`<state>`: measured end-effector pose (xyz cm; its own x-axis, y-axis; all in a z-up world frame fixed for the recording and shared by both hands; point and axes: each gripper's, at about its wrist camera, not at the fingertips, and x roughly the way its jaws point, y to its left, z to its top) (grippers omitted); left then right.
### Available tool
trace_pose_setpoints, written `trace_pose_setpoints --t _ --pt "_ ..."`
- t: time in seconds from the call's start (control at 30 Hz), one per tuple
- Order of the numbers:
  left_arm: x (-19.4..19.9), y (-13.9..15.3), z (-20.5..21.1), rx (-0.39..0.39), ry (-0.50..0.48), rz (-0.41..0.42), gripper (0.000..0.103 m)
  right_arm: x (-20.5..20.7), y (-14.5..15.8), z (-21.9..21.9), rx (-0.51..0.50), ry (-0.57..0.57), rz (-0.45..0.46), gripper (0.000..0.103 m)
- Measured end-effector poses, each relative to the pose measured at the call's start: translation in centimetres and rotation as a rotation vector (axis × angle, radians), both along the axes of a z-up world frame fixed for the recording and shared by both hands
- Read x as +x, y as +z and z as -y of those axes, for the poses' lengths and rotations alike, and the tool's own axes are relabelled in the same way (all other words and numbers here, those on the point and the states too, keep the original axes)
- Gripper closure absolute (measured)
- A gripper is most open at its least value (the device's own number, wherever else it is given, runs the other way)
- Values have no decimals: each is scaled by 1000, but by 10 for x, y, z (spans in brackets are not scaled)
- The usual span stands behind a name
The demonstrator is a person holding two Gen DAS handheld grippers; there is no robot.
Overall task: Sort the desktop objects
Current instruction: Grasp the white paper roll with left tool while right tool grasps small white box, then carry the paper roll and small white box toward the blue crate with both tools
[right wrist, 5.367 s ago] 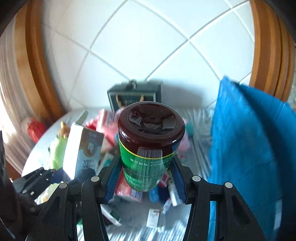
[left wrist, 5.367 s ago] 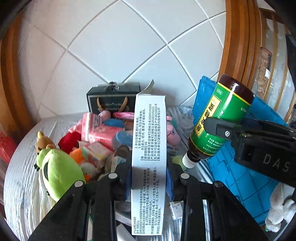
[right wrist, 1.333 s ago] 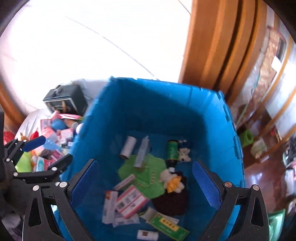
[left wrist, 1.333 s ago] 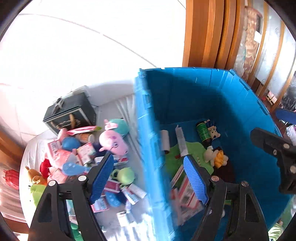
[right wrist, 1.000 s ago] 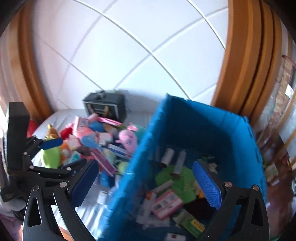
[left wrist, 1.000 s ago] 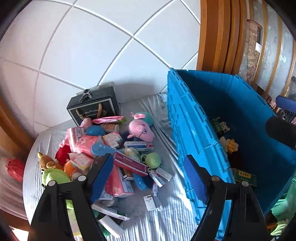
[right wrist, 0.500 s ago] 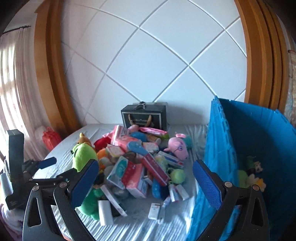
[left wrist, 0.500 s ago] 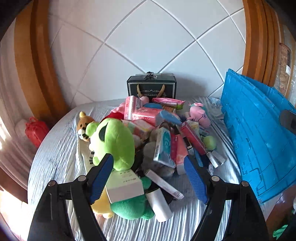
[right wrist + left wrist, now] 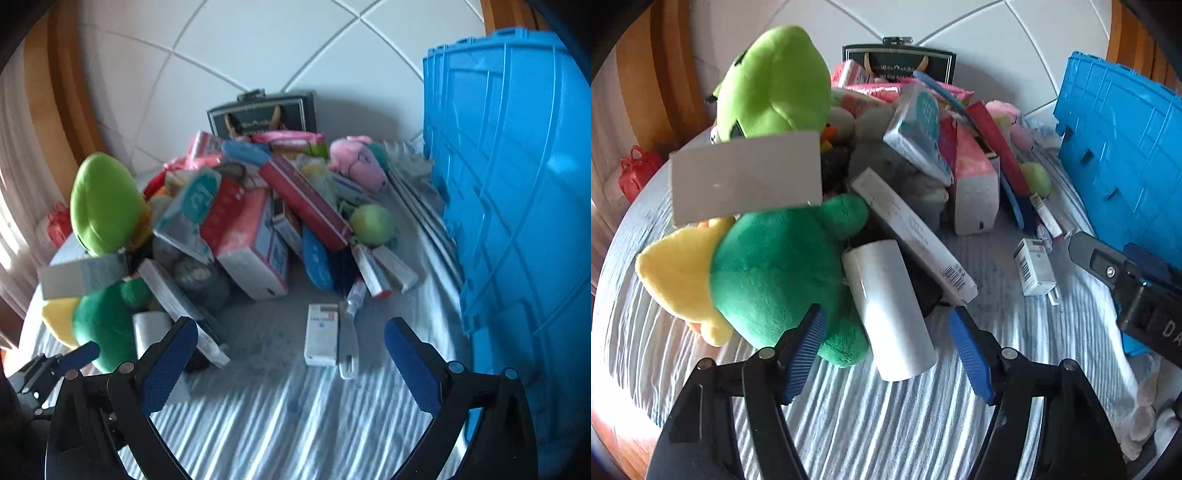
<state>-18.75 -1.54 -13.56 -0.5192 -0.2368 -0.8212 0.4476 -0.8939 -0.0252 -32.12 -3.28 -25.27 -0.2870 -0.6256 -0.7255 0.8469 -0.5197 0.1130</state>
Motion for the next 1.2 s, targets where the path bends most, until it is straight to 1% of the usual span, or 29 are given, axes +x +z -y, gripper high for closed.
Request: trace_pose_setpoints --t 0.03,0.1,0.13,0.23,0.3,0.33,0.37,0.4,0.43,0.47,0.5,0.57,0.67,0.73,0.87,1.07,1.2 --pt "-3 -8 1 12 8 14 35 -3 -11 2 27 -6 1 14" --pt "-10 -21 2 27 17 36 35 -11 -32 6 76 -14 28 30" --pt "-13 -27 2 29 23 46 35 -15 -40 8 97 -20 38 33" --pt "-22 -36 2 13 34 62 35 -28 -60 14 136 -33 62 35" --pt "-27 -40 2 11 35 71 35 -35 -67 18 154 -33 83 42" --pt "-30 -42 2 13 36 77 35 -36 -70 21 162 -30 87 44" --pt "-33 -44 3 14 37 83 41 -37 -74 25 173 -24 80 49" --pt "-35 -46 3 6 42 98 45 -36 -77 27 182 -16 79 56" --pt "-37 -48 4 12 41 104 45 -36 -80 30 192 -8 79 60" --pt "-37 -49 4 23 40 99 50 -33 -83 32 206 4 73 65" --pt "-37 -50 4 31 37 96 52 -32 -86 34 216 13 68 67" --pt "-36 -49 1 18 30 96 52 -29 -92 37 239 26 62 71" --pt "-30 -45 -4 24 16 90 53 -25 -91 36 249 43 42 72" --pt "-24 -35 -6 24 10 68 53 -21 -81 32 228 48 31 73" --pt "-15 3 -15 -12 1 -20 53 -7 -36 27 131 77 -14 73" --pt "-4 85 -29 -105 -48 -192 53 13 47 10 -49 89 -95 73" --pt "1 135 -48 -152 -107 -287 53 26 105 -11 -167 77 -187 73"
